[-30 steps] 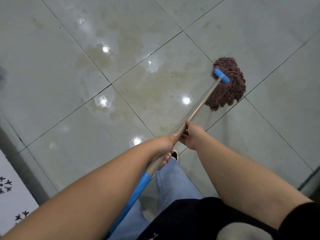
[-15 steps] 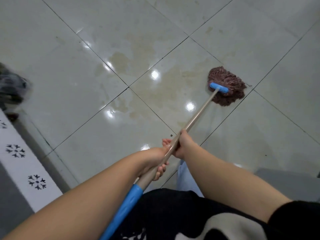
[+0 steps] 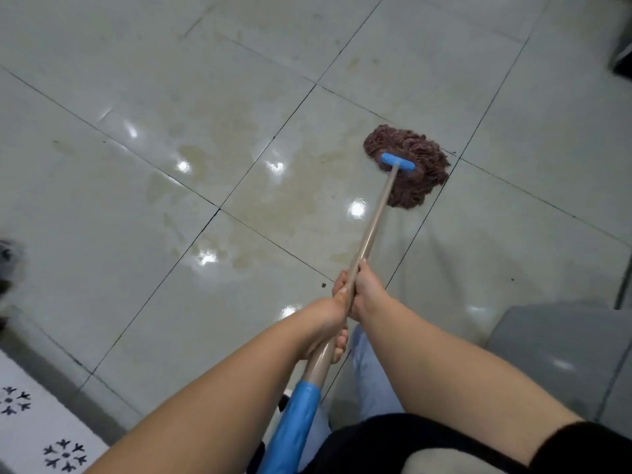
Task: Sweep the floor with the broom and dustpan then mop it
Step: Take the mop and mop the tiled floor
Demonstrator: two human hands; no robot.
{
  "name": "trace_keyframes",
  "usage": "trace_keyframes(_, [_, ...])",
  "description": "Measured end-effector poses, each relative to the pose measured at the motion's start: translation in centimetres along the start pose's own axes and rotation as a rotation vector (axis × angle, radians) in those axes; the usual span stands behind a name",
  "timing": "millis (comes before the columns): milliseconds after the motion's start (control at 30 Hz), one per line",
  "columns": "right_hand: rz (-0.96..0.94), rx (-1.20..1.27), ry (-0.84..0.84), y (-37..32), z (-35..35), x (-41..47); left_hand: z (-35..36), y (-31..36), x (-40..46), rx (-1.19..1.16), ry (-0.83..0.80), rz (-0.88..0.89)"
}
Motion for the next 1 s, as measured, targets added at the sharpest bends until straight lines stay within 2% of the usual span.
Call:
trace_keyframes(133, [0.004,-0.077,-0.125,-8.5,1.6,0.7,2.0,8.8,1.0,0.066,0.053,0.054])
trace_keyframes(267, [-0.032,-0.155,-0.153,-18.2,2.2,1.3,5.5,17.9,1.0,0.108,0.099,0.084])
trace_keyframes(567, [-0.019,-0.023,-0.215,-34.0,3.6,4.4,11.2,34.3,1.0,0.122,0.089,0.111])
trace_keyframes(733, [-0.032,-0.027,-0.257,-42.7,6.1,6.3,12.6,43.6,2.6,0.128,0.07,0.117])
trace_keyframes(1000, [-0.1,-0.262,-0.248,-61.9,12.1,10.1,15.2,63.9,3.7,0.082,0.031,0.143])
Point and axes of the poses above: each hand's wrist, its own x-axis towards the middle knuckle, its own z-axis out of the palm, y = z × x, the point moved 7 cm from there along x, towards the middle knuckle, and after that the axes turned 5 degrees about -z, right-handed, at the moved point
